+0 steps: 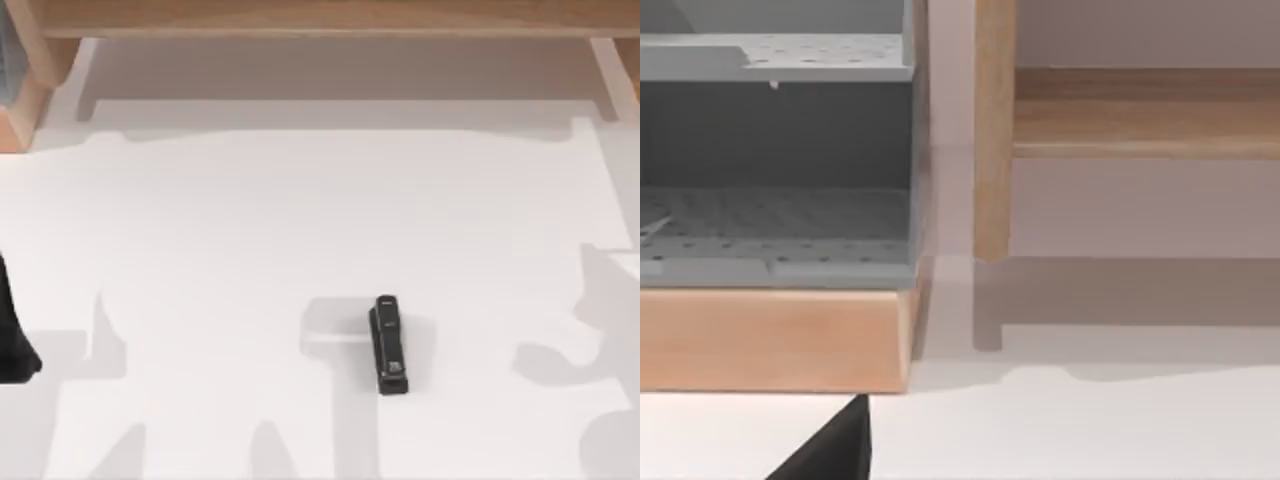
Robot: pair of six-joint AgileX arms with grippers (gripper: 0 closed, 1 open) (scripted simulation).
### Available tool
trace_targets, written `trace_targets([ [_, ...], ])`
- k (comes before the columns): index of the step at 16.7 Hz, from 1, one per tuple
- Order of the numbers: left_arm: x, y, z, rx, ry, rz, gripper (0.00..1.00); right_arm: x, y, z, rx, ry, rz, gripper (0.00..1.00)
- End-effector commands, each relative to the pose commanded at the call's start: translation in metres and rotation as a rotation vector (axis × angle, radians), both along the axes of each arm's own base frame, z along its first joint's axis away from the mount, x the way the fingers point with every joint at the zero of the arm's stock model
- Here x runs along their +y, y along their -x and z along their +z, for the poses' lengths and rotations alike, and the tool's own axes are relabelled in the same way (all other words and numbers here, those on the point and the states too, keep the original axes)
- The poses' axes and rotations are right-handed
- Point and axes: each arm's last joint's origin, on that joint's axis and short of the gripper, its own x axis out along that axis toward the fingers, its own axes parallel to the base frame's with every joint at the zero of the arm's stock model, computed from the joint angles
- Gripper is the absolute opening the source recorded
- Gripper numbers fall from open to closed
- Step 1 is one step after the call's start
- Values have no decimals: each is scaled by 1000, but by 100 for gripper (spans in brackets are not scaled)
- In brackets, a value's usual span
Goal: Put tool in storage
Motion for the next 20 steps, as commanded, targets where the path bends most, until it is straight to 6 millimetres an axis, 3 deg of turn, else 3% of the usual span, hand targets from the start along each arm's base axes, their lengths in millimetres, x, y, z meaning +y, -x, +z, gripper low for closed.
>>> trace_targets([
  [5, 0, 0, 0, 0, 0, 0, 100, 69, -48, 22, 334, -376, 68, 100],
  [10, 0, 0, 0, 0, 0, 0, 100, 160, -78, 40, 800, -644, -44, 100],
  [15, 0, 0, 0, 0, 0, 0, 100, 253, -72, 54, 1196, -708, -351, 100],
  [20, 0, 0, 0, 0, 0, 0, 100, 323, -45, 64, 1363, -624, -708, 100],
])
